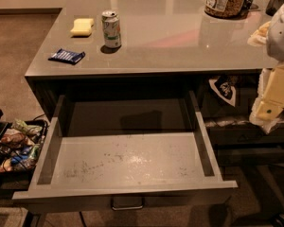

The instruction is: Close top drawer

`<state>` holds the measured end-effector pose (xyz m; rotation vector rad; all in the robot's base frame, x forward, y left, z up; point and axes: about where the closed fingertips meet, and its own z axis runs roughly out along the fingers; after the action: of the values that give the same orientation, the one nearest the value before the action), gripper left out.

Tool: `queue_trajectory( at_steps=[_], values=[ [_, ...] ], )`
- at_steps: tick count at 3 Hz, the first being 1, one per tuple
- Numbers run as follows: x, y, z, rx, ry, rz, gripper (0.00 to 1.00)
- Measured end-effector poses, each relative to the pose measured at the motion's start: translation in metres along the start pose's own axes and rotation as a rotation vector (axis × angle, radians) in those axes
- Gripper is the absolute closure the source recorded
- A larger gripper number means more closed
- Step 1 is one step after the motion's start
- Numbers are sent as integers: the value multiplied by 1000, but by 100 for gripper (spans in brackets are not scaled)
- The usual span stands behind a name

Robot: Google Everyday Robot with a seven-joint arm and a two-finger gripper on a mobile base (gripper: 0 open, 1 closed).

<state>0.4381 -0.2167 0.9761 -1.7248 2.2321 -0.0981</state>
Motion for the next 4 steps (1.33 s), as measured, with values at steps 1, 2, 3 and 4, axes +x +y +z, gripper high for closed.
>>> queue_trajectory(
  at_steps=[1, 2, 3, 4],
  values=[
    [0, 0, 0, 0, 0, 0, 0],
    [0, 2, 2, 37, -28, -26, 0],
    [7, 28, 3, 102, -103, -69, 0],
    [46, 55, 21, 169, -200, -23, 0]
  ],
)
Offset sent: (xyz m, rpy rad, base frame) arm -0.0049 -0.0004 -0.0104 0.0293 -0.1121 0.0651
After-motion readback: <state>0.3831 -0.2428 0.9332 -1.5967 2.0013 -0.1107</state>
